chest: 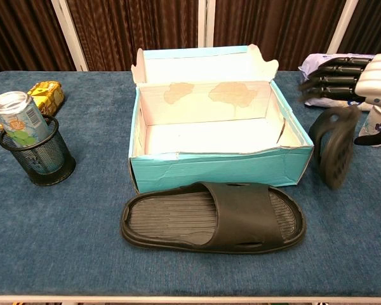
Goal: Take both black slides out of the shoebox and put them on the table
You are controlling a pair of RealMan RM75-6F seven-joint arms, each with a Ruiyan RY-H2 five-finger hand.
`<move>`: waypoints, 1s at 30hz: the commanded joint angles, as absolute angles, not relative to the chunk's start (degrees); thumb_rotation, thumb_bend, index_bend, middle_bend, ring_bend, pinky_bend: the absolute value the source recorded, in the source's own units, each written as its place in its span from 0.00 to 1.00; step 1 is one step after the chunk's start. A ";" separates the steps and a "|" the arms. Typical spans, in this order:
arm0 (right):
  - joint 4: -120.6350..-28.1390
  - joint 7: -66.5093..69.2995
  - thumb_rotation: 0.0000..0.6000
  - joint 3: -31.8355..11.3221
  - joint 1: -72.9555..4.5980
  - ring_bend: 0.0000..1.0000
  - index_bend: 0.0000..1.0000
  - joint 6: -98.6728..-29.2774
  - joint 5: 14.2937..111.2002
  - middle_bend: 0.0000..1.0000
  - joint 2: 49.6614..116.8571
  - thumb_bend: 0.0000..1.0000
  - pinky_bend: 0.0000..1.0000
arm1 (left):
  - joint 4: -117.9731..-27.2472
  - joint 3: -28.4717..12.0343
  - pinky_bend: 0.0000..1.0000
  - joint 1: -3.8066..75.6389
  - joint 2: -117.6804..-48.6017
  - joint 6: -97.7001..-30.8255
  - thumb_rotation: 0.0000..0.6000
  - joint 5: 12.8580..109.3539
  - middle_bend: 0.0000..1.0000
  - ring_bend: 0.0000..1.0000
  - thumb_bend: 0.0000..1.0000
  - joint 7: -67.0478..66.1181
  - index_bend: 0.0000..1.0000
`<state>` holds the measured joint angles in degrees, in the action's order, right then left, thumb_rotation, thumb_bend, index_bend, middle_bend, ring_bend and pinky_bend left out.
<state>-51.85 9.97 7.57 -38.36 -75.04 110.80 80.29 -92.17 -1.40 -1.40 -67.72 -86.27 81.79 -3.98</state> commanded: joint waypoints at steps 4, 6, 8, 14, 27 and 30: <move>-57.82 4.67 1.00 6.03 -38.90 0.00 0.00 -72.50 107.84 0.00 78.09 0.02 0.00 | -91.66 -1.29 0.09 -1.50 -67.78 -86.03 1.00 81.45 0.19 0.11 0.00 -3.57 0.28; -59.61 4.35 1.00 5.50 -38.43 0.00 0.00 -72.94 106.79 0.00 76.93 0.02 0.00 | -91.43 -1.34 0.09 -1.43 -67.86 -85.98 1.00 81.45 0.19 0.11 0.00 -3.40 0.28; -62.15 5.84 1.00 4.98 -37.55 0.00 0.00 -74.06 105.45 0.00 75.83 0.02 0.00 | -91.26 -1.42 0.09 -1.35 -67.98 -86.02 1.00 81.55 0.19 0.11 0.00 -3.25 0.28; -71.96 7.27 1.00 0.88 -30.12 0.10 0.17 -82.60 96.93 0.20 73.55 0.11 0.06 | -90.75 -1.71 0.09 -0.91 -68.25 -85.66 1.00 81.51 0.19 0.11 0.00 -3.13 0.28; -91.70 10.19 1.00 2.52 -12.92 0.03 0.15 -88.95 84.12 0.16 64.26 0.13 0.07 | -89.90 -2.42 0.09 0.01 -69.23 -86.20 1.00 82.42 0.19 0.11 0.00 -3.51 0.28; -91.75 12.32 1.00 2.90 -11.66 0.02 0.15 -89.25 85.17 0.16 63.76 0.13 0.05 | -90.02 -2.41 0.09 0.22 -69.25 -86.21 1.00 82.74 0.19 0.11 0.00 -3.70 0.28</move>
<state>-91.10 10.73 2.30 -13.01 -88.54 84.86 64.71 -90.01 -2.41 0.21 -69.25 -86.21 82.74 -3.70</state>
